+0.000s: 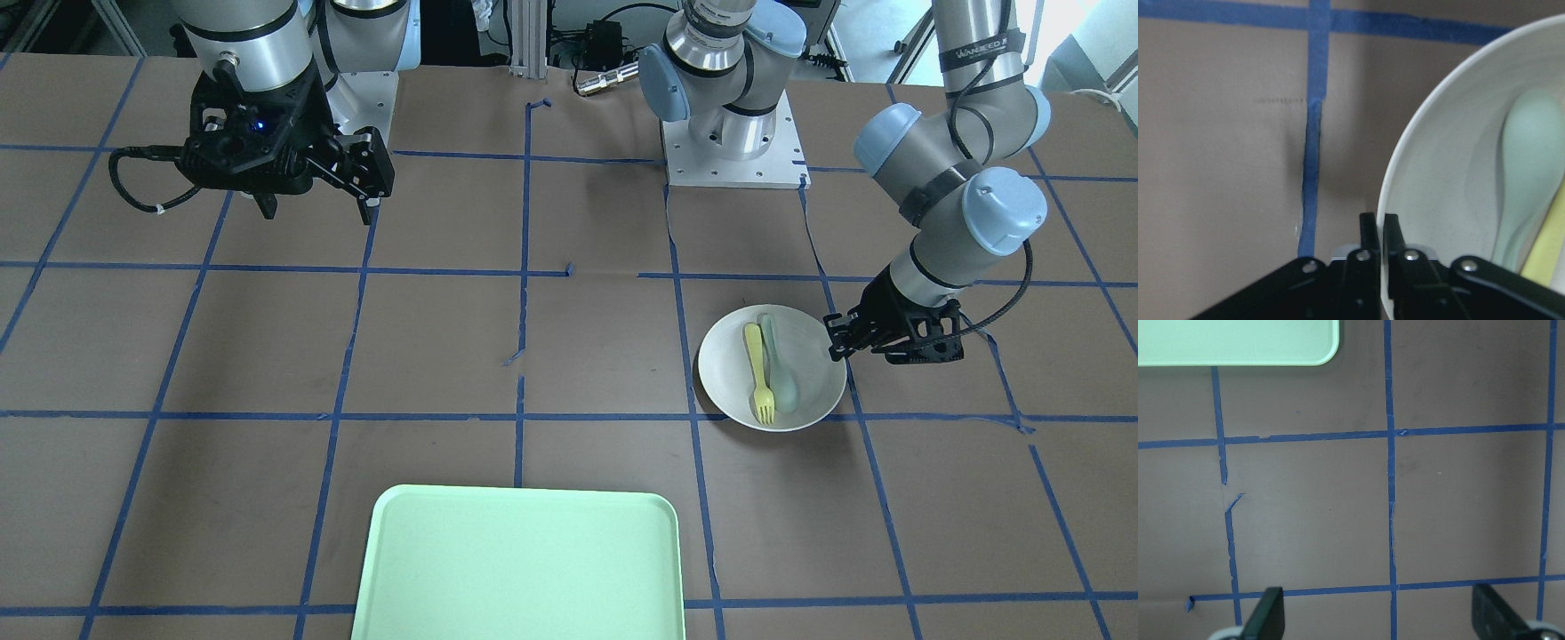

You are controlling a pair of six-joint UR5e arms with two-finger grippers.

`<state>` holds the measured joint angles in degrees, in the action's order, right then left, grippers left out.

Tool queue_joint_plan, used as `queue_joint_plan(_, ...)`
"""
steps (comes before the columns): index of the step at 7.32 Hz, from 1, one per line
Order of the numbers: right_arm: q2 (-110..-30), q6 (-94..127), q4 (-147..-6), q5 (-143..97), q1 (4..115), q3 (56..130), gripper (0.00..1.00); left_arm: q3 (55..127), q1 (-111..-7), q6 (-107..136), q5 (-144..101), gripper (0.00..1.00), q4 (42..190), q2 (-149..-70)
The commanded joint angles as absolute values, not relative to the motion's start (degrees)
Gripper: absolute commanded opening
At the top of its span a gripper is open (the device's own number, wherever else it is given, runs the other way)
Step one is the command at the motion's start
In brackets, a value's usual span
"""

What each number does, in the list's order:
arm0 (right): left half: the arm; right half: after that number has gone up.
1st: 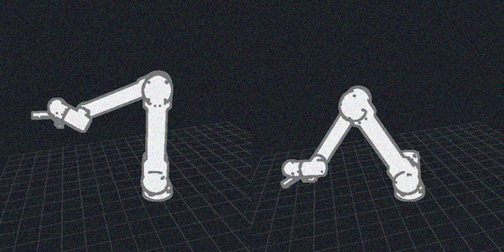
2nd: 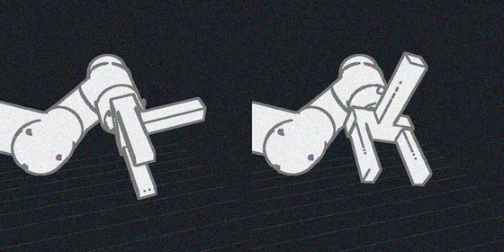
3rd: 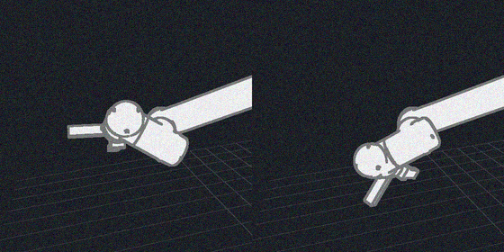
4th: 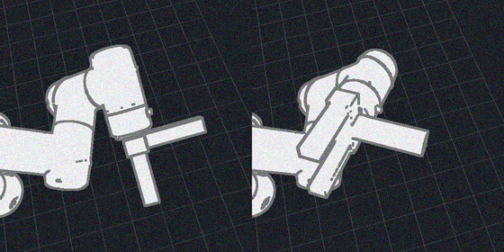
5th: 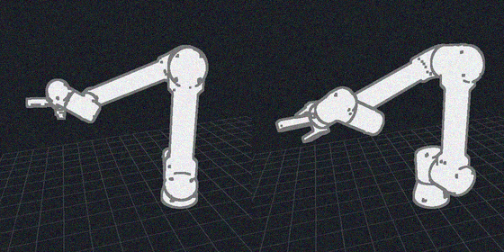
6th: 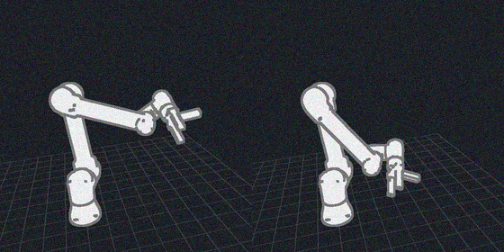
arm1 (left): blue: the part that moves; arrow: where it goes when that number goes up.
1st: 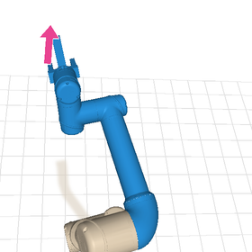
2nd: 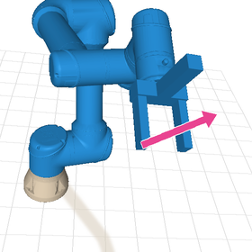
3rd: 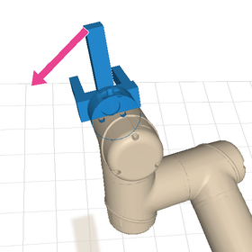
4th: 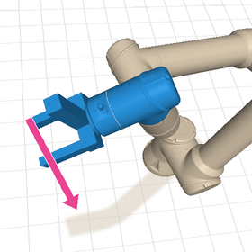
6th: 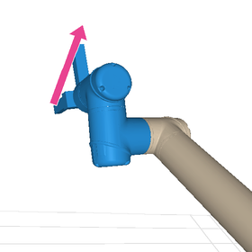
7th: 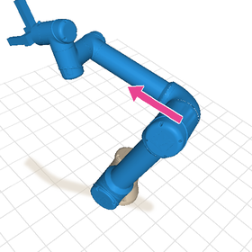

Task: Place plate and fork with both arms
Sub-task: 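Slide the white plate with the left gripper onto the green tray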

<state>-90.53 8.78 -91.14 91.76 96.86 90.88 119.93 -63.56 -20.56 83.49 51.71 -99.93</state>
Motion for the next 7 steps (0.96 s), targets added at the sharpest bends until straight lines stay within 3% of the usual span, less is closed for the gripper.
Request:
queue_joint_plan(1,-90.53,8.79,-91.06,91.76,96.86,90.97,1.00,112.89,-63.81,-20.31,76.51,0.00,57.19,-101.59)
queue_joint_plan(4,-90.53,8.79,-91.05,91.76,96.86,90.97,1.00,104.62,-66.86,-19.69,72.09,0.00,61.52,-106.06)
queue_joint_plan(7,-90.53,8.79,-90.97,91.67,96.86,91.14,1.00,88.56,-75.91,-10.85,69.10,0.00,66.45,-117.20)
